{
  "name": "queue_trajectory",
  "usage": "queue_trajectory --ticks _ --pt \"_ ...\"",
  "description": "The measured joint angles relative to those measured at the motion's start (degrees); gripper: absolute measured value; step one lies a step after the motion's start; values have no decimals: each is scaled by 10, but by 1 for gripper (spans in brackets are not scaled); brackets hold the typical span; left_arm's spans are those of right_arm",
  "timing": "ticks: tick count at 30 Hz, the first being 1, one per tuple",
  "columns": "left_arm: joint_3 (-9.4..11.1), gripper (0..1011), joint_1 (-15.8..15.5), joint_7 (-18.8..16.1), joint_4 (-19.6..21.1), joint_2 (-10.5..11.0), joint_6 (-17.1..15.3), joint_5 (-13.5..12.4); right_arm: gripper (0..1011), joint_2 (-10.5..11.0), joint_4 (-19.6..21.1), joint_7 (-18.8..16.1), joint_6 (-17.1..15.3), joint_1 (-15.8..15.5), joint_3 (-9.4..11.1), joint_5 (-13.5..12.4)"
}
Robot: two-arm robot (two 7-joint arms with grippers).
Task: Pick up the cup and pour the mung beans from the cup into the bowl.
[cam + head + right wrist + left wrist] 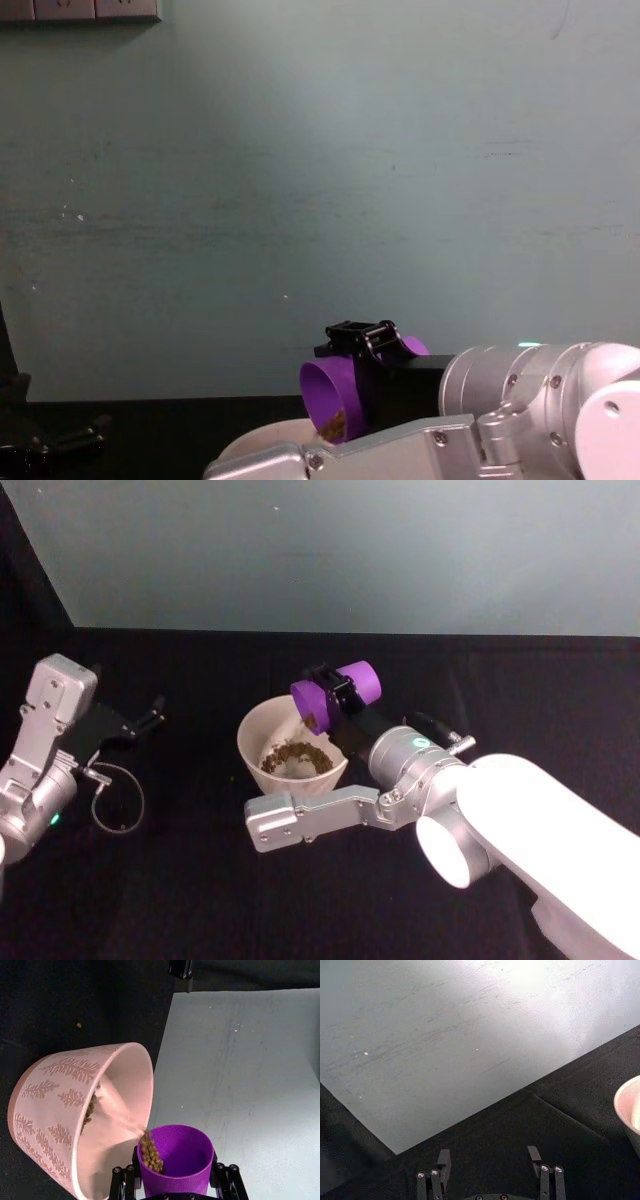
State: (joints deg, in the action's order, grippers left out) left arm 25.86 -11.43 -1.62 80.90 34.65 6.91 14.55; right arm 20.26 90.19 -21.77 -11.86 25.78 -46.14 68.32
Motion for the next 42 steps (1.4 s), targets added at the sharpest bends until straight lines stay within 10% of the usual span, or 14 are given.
queue_trajectory --ticks 42 --pt "0 1000 0 0 0 0 0 0 734 4 2 -4 -1 4 -8 16"
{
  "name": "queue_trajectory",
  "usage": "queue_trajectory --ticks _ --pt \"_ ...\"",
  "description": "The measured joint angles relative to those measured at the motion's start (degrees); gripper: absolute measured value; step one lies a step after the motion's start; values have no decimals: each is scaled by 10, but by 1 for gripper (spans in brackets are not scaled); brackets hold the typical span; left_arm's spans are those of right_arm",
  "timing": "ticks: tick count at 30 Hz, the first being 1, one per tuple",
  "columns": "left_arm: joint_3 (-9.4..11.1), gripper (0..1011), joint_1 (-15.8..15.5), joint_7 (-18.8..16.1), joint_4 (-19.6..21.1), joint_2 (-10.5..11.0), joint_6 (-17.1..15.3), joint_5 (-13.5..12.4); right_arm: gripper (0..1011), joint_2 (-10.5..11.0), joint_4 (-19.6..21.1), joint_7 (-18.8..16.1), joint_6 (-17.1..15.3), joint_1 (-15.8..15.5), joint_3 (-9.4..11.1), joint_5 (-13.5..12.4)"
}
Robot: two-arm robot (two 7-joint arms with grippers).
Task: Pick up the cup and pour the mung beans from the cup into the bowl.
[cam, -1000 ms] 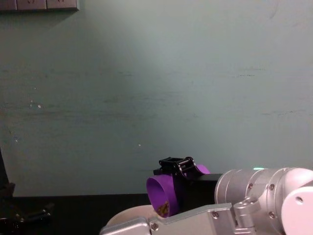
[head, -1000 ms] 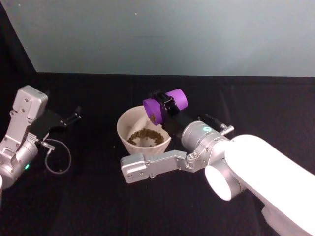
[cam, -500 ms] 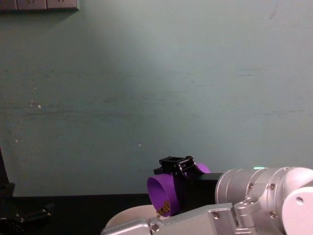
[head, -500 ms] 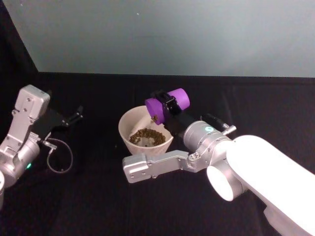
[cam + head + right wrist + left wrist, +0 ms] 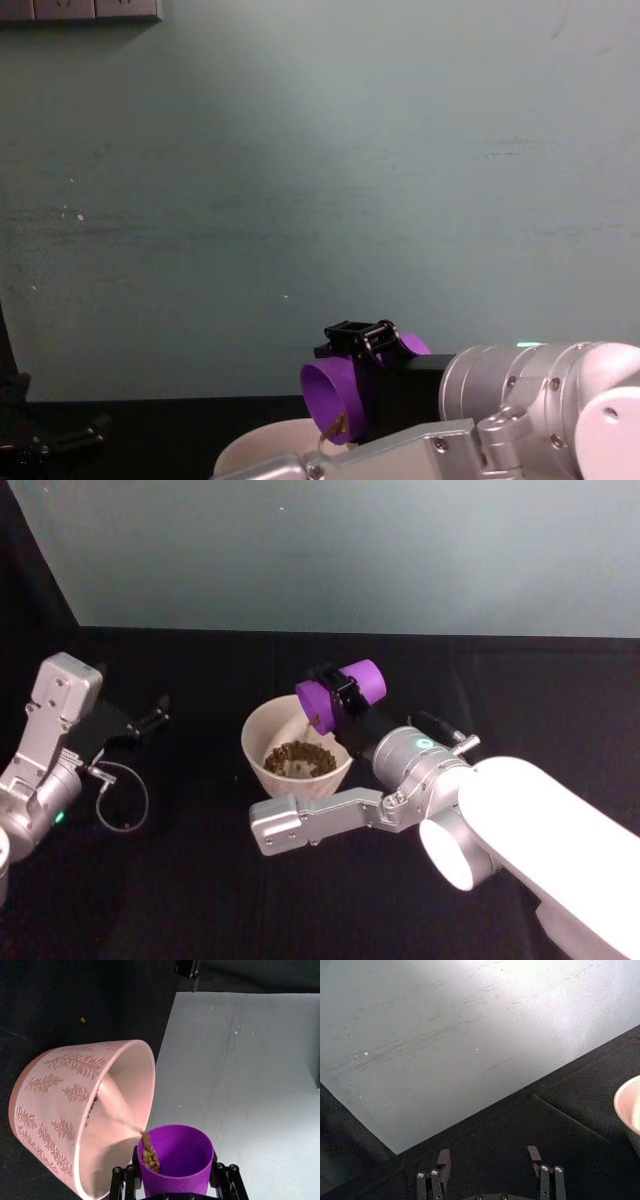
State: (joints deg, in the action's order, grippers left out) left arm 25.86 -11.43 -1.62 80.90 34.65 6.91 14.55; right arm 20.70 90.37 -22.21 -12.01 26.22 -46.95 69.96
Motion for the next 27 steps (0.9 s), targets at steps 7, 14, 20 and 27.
queue_trajectory --ticks 7,14,20,27 --pt "0 1000 0 0 0 0 0 0 734 4 0 1 0 3 -9 15" --pt "0 1000 0 0 0 0 0 0 734 8 1 4 0 9 -20 37" --pt "0 1000 0 0 0 0 0 0 734 11 -1 5 3 16 -31 56" --pt "0 1000 0 0 0 0 0 0 734 13 -2 5 6 21 -39 70"
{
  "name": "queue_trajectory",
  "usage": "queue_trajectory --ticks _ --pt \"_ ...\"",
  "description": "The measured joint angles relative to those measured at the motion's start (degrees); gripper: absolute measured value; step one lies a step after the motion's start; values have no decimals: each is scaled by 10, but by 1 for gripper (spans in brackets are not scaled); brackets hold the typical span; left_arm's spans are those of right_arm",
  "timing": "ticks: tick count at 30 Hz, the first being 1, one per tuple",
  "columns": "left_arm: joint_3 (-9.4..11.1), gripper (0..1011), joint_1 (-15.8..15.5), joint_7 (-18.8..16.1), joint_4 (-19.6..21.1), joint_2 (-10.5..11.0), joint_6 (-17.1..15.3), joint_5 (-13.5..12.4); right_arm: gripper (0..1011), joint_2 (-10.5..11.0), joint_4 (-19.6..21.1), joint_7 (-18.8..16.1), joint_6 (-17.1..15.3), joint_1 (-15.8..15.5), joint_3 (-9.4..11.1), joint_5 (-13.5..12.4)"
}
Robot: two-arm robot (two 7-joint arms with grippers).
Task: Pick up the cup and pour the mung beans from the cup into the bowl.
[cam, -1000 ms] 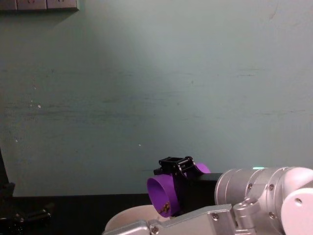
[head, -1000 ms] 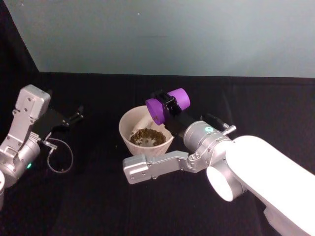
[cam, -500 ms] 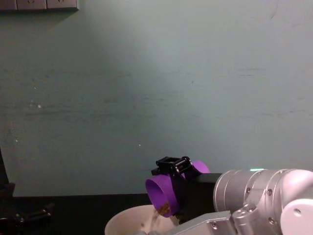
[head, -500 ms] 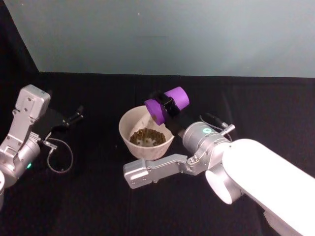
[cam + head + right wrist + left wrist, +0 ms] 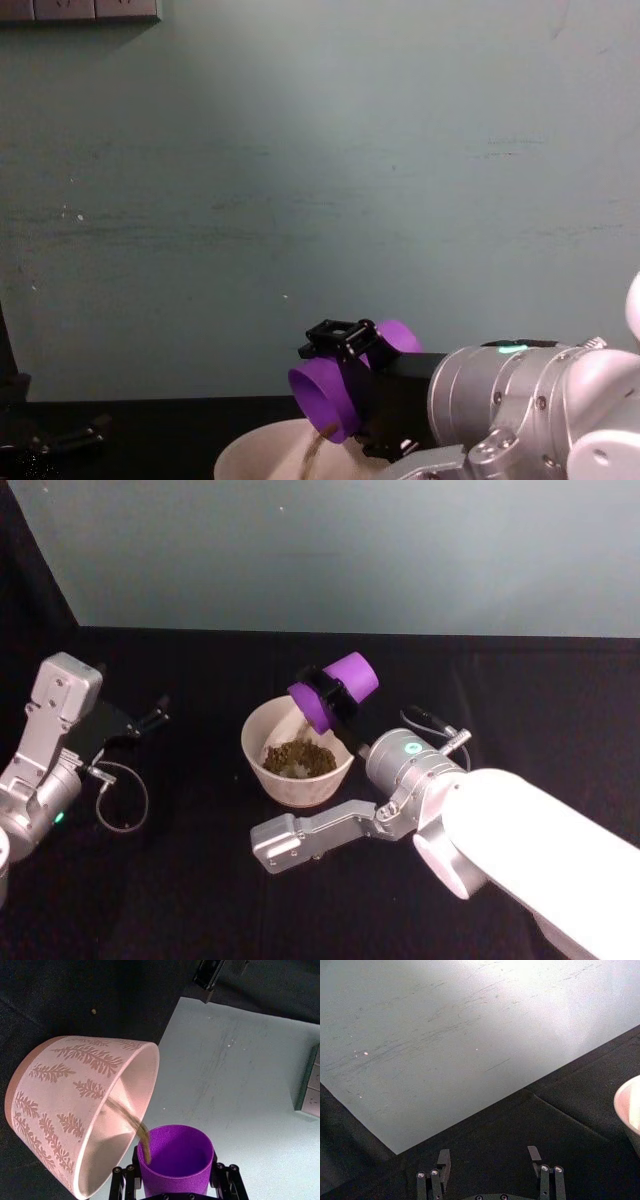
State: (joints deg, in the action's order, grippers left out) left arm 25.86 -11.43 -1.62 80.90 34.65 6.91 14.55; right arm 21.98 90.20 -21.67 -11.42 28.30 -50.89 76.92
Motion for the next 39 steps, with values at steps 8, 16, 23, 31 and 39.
queue_trajectory --ticks 8,16,23,31,39 --pt "0 1000 0 0 0 0 0 0 734 6 0 -1 -2 7 -17 33" --pt "0 1000 0 0 0 0 0 0 734 15 2 0 -4 15 -36 72" --pt "0 1000 0 0 0 0 0 0 734 28 6 -7 -1 31 -72 135" --pt "0 1000 0 0 0 0 0 0 734 37 11 -26 7 46 -106 197" --pt "0 1000 0 0 0 0 0 0 734 39 11 -31 9 50 -113 206"
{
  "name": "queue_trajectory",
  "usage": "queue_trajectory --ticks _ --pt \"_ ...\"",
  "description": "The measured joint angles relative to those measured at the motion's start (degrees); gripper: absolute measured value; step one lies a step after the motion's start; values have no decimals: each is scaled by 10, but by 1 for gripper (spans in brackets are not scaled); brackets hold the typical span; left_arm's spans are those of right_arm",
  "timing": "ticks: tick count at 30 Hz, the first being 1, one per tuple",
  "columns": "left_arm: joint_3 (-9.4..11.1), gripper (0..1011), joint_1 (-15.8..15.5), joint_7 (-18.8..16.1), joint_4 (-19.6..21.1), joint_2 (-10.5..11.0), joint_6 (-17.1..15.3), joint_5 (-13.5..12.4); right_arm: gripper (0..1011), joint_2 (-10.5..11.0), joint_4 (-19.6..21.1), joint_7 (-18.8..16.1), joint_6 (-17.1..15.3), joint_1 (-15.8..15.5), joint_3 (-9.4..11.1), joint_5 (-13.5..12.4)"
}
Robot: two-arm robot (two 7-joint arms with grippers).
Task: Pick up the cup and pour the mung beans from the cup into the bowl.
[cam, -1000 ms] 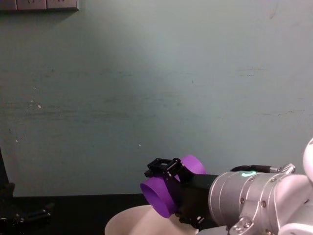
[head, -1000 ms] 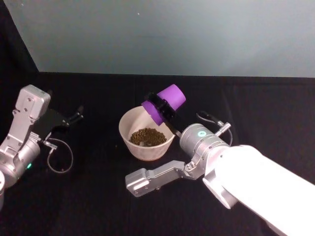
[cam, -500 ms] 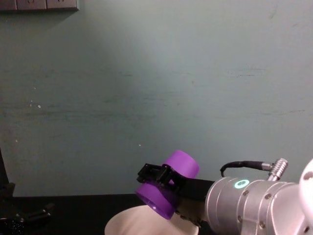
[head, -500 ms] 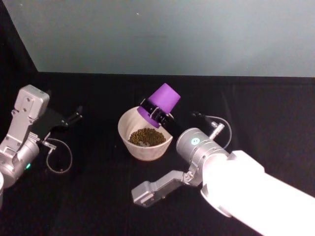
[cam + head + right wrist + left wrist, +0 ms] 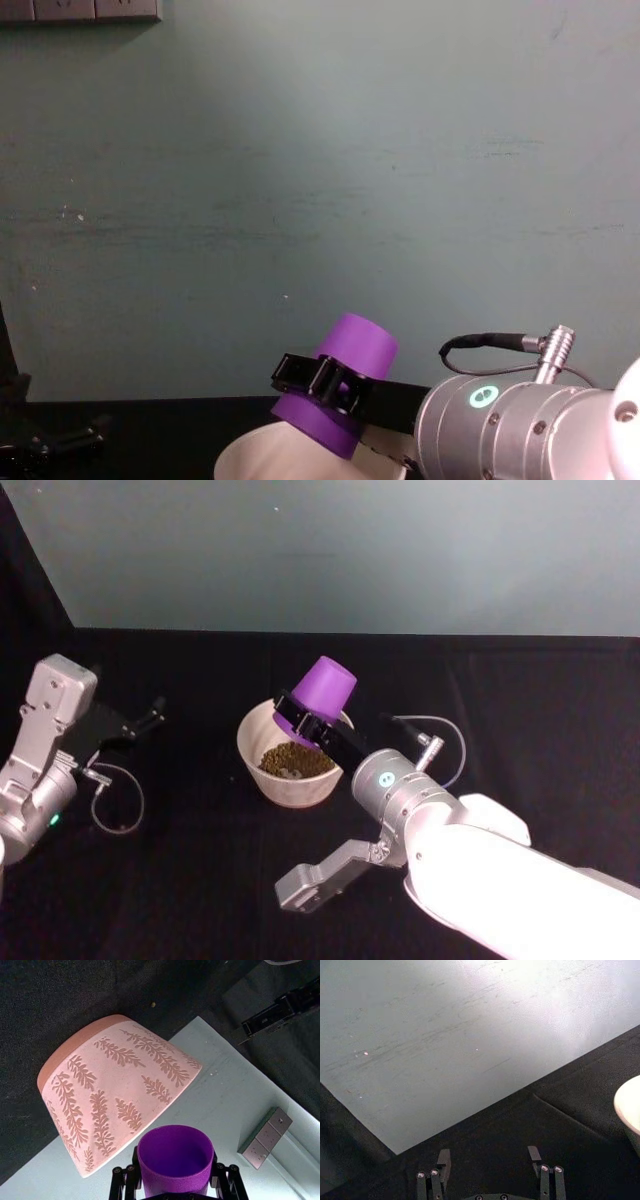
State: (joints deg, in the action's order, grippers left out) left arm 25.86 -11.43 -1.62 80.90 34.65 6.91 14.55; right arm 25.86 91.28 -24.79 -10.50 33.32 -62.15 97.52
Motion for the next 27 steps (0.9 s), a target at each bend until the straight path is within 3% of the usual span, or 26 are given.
queue_trajectory --ticks 7,13,20,27 --pt "0 1000 0 0 0 0 0 0 734 0 0 0 0 -1 3 -7" --pt "0 1000 0 0 0 0 0 0 734 -1 10 20 -11 -13 25 -40" --pt "0 1000 0 0 0 0 0 0 734 -21 27 78 -37 -55 101 -152" --pt "0 1000 0 0 0 0 0 0 734 -63 30 147 -46 -105 202 -293"
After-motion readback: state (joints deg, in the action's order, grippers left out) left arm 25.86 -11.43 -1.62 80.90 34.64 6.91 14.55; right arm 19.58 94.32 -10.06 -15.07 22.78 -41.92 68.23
